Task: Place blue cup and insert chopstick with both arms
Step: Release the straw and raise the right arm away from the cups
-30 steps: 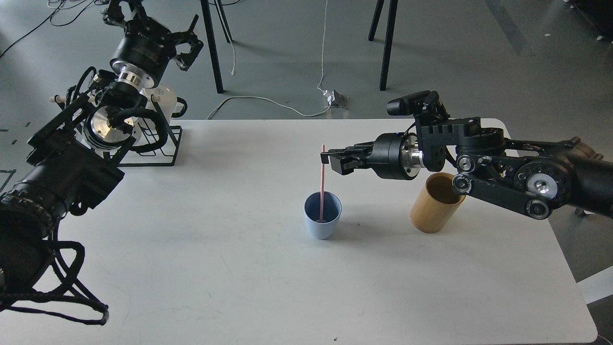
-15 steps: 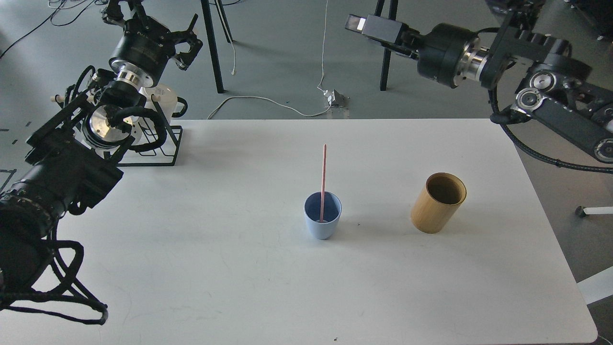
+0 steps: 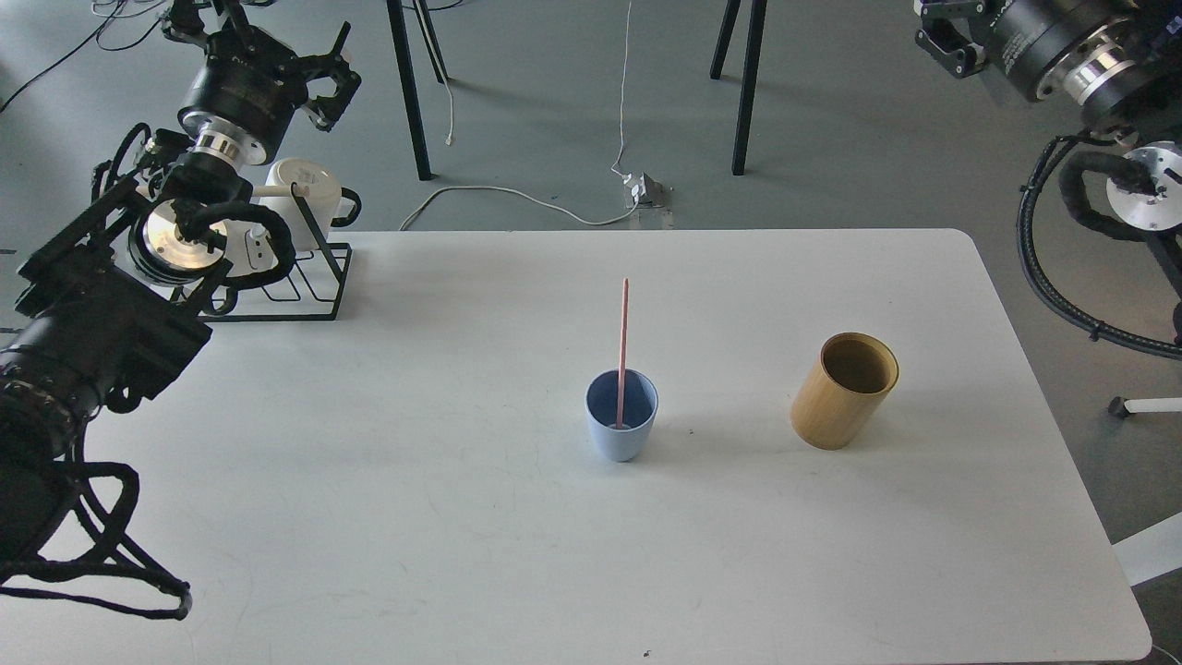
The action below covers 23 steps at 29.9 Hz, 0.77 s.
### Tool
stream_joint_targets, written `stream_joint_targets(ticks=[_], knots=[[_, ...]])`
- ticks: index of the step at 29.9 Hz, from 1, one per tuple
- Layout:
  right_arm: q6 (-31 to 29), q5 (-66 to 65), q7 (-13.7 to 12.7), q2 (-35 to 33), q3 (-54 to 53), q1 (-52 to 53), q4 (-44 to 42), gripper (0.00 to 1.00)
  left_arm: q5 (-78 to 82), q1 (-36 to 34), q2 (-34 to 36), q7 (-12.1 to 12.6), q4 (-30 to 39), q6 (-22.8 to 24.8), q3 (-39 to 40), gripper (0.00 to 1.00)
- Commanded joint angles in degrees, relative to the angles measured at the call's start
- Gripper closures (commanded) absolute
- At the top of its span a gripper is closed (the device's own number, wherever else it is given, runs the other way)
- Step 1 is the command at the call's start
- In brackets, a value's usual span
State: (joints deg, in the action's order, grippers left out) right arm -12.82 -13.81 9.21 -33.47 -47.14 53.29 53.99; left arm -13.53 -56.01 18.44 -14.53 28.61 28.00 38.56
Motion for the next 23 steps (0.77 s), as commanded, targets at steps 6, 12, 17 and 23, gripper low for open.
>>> stream_joint_targets(ticks=[6, 12, 17, 23], knots=[[-3.3, 17.6, 0.0, 0.9, -0.9, -5.5, -4.2, 0.00, -0.1, 0.1, 0.3, -0.2, 0.0, 0.0, 0.0, 0.00], [-9.8, 27.0, 0.2, 3.7, -1.3, -6.8, -9.8, 0.00, -0.4, 0.1, 0.1, -0.2, 0.0, 0.0, 0.7, 0.00], [-12.0, 27.0, 0.2, 5.3, -3.9, -7.2, -12.1, 0.00, -0.4, 0.0, 0.0, -0.5, 0.0, 0.0, 0.9, 0.00], [-15.2, 27.0, -0.2, 6.4, -3.6, -7.9, -11.4, 0.00, -0.4, 0.1, 0.1, -0.3, 0.0, 0.0, 0.6, 0.00]])
